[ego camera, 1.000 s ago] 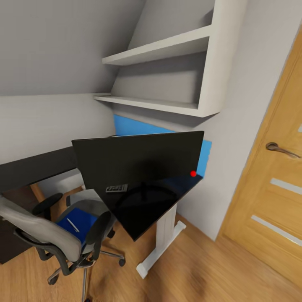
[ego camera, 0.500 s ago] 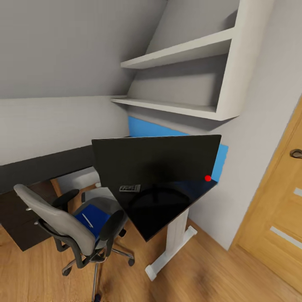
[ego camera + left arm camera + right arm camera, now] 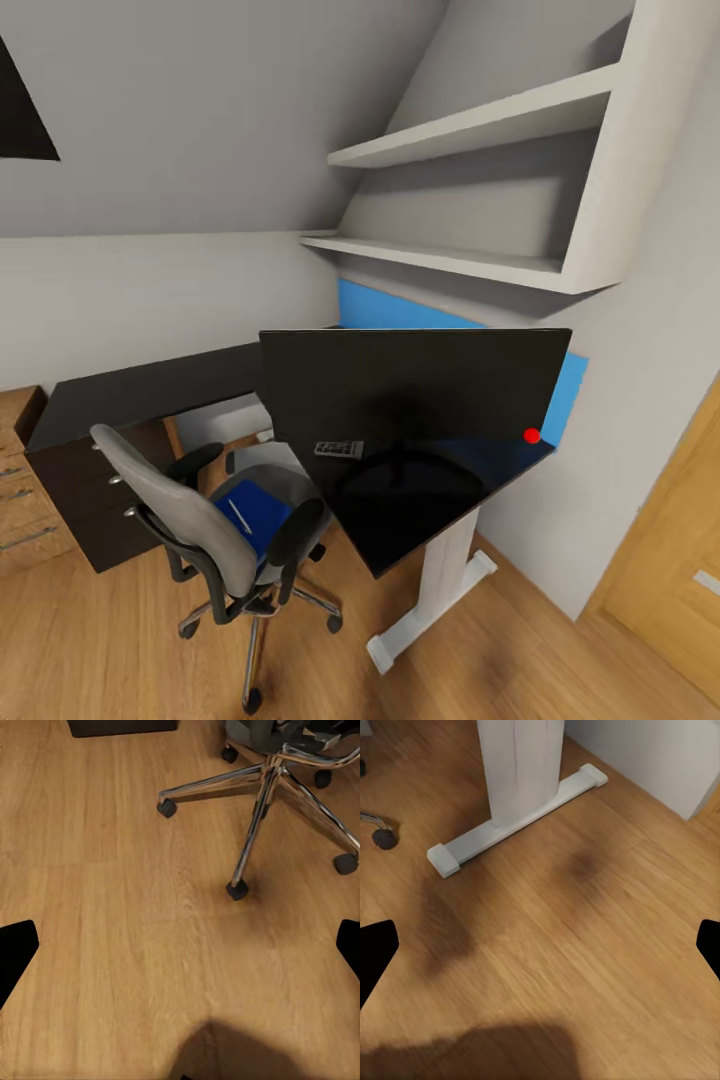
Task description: In the bedroom, organize the workspace by keeping the computer under the desk, ensuring the monitor is on the desk, placing the keyboard on the desk next to the monitor, placing the mouse on the desk next to the keyboard, moving the folder from the swivel chair onto the desk next to the mouse, stacking the notebook on top of the folder with the pen on top of the notebook, and positioning the swivel chair next to the desk.
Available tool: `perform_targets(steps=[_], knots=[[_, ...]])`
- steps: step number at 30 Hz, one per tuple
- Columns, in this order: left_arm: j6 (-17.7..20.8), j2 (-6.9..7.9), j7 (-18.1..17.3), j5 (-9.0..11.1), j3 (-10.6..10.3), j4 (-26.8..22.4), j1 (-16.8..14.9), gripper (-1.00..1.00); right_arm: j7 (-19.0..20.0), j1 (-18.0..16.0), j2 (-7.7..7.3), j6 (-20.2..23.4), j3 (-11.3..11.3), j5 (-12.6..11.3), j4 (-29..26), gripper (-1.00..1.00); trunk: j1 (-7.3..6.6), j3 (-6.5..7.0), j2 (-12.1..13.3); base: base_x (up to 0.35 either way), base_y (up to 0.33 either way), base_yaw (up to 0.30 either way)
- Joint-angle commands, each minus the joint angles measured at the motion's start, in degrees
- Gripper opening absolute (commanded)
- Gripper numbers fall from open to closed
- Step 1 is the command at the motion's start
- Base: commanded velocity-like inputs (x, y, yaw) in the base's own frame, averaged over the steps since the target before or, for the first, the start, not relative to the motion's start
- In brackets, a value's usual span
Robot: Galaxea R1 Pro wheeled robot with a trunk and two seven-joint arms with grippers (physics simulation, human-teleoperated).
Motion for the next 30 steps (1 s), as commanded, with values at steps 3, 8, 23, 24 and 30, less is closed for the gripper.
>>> perform_targets(steps=[3,8,23,24,30], knots=[[0.0,-0.02,-0.6,0.3,0.3,-0.1,0.0,1.00,-0.3,0.0,-0.01,-0.1,-0.4,0.6,0.0,1.00,0.00,-0.05,0.0,0.000,0.000,0.025],[0.0,-0.02,-0.6,0.3,0.3,-0.1,0.0,1.00,-0.3,0.0,-0.01,-0.1,-0.4,0.5,0.0,1.00,0.00,-0.05,0.0,0.000,0.000,0.164],[0.0,-0.02,-0.6,0.3,0.3,-0.1,0.0,1.00,-0.3,0.0,-0.01,0.1,-0.3,0.5,0.0,1.00,0.00,-0.05,0.0,0.000,0.000,0.272],[0.0,-0.02,-0.6,0.3,0.3,-0.1,0.0,1.00,-0.3,0.0,-0.02,0.2,-0.3,0.5,0.0,1.00,0.00,-0.05,0.0,0.000,0.000,0.278],[0.0,-0.02,-0.6,0.3,0.3,-0.1,0.0,1.00,-0.3,0.0,-0.06,0.5,-0.3,0.5,0.0,1.00,0.00,-0.05,0.0,-0.101,0.000,0.277]])
